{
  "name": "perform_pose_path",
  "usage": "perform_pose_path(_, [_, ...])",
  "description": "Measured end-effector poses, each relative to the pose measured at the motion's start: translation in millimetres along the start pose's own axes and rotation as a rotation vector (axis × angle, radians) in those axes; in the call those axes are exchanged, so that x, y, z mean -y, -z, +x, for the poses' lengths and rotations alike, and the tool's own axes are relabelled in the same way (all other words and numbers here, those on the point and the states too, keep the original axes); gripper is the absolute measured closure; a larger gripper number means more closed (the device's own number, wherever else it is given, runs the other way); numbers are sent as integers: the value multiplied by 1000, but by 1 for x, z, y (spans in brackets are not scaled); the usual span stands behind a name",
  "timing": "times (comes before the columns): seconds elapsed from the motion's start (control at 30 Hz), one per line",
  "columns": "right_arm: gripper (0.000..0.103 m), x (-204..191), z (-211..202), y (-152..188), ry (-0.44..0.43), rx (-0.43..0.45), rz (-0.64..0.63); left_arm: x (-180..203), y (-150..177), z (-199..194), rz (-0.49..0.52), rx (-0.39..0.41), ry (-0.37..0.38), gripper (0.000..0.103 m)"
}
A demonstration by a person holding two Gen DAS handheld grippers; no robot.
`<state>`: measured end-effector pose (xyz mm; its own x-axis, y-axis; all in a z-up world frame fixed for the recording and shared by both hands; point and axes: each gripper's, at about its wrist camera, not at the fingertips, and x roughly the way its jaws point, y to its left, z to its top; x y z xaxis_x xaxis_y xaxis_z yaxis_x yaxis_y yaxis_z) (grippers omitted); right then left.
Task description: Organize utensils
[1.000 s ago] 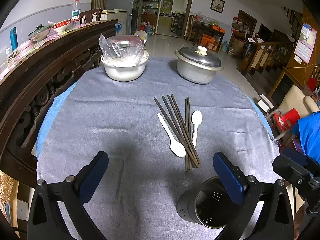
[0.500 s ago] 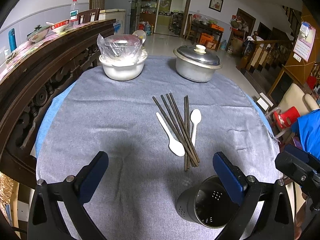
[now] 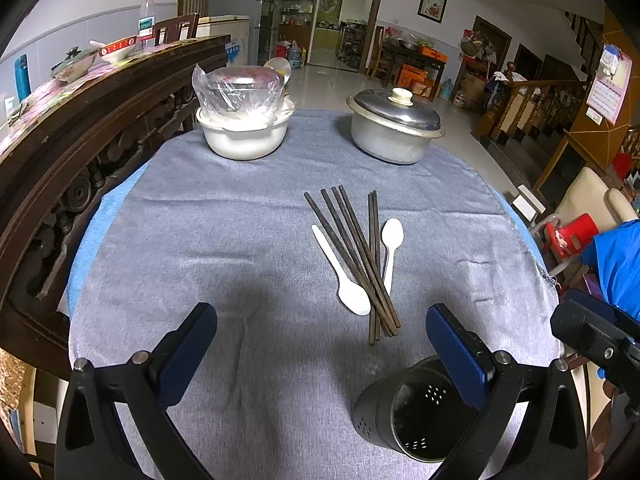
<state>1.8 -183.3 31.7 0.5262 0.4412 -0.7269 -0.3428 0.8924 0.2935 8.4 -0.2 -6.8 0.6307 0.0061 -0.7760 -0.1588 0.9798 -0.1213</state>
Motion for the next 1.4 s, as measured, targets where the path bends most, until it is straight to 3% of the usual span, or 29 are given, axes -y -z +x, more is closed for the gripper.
perform_pose_path(0.23, [0, 33, 19, -11, -45, -72, 115, -26, -4, 16, -92, -16, 37, 0])
perform_pose_path(0.43, [3, 90, 78, -29, -133, -241, 335, -49, -2, 39, -161, -115, 31, 0])
perform_pose_path(0.6, [30, 111, 137, -39, -183, -350, 452, -57, 2, 59, -190, -156, 41, 0])
perform_pose_path(0.73, [43, 111, 184, -55, -174, -402, 451, -59, 3, 74, -184, -183, 45, 0])
perform_pose_path(0.8, [56, 112, 201, -61, -166, -416, 449, -61, 2, 82, -188, -194, 48, 0])
perform_pose_path(1.13, [75, 100, 258, -80, -143, -452, 398, -66, -10, 114, -212, -233, 57, 0])
perform_pose_path(1.27, [99, 96, 266, -76, -109, -456, 349, -63, -19, 124, -206, -238, 56, 0])
perform_pose_path(1.4, [100, 97, 261, -76, -115, -447, 310, -58, -28, 137, -217, -259, 62, 0])
